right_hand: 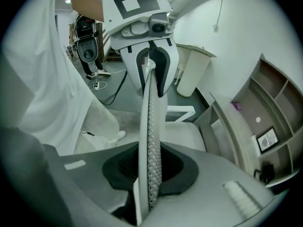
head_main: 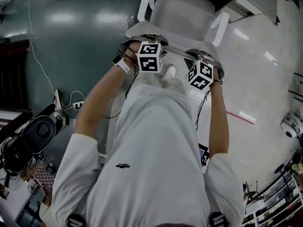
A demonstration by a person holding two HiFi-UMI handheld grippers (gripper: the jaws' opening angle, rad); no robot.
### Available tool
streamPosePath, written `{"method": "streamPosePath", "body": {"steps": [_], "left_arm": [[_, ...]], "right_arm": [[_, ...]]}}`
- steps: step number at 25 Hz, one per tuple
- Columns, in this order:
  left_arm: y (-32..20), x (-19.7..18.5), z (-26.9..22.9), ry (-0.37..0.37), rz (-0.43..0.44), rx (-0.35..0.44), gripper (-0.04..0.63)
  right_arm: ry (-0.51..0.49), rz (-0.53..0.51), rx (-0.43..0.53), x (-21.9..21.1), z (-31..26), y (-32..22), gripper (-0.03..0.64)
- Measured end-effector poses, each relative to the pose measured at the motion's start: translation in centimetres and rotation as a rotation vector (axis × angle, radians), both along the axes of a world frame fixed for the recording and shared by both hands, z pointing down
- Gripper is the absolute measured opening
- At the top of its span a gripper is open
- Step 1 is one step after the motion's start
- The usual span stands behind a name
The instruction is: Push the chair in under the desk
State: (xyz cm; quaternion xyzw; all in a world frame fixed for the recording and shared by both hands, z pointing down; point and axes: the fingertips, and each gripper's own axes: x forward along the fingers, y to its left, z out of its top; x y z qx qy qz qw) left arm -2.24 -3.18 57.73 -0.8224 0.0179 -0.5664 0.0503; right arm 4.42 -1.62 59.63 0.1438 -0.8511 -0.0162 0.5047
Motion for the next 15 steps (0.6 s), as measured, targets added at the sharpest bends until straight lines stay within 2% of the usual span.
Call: {"method": "streamPosePath", "body": {"steps": [7,11,15], "left_arm": [[-4.1,0.2,0.3,0.017,-0.012,0.007,0.160],[-6.5,0.0,0.0,0.032,-0.015,0.034,0.175],[-8.5,0.2,0.2,0.045,-0.008,0.057,0.183]], "right_arm": [[0.003,0.028,0.011,0.0,0.1,-3.5,0.069],[-0.001,0.037,-0.002,-0.2,-0.2,-5.7,0.069],[0.005,0.043,0.026,-0.1,-0.2,-7.4,0.066]]}}
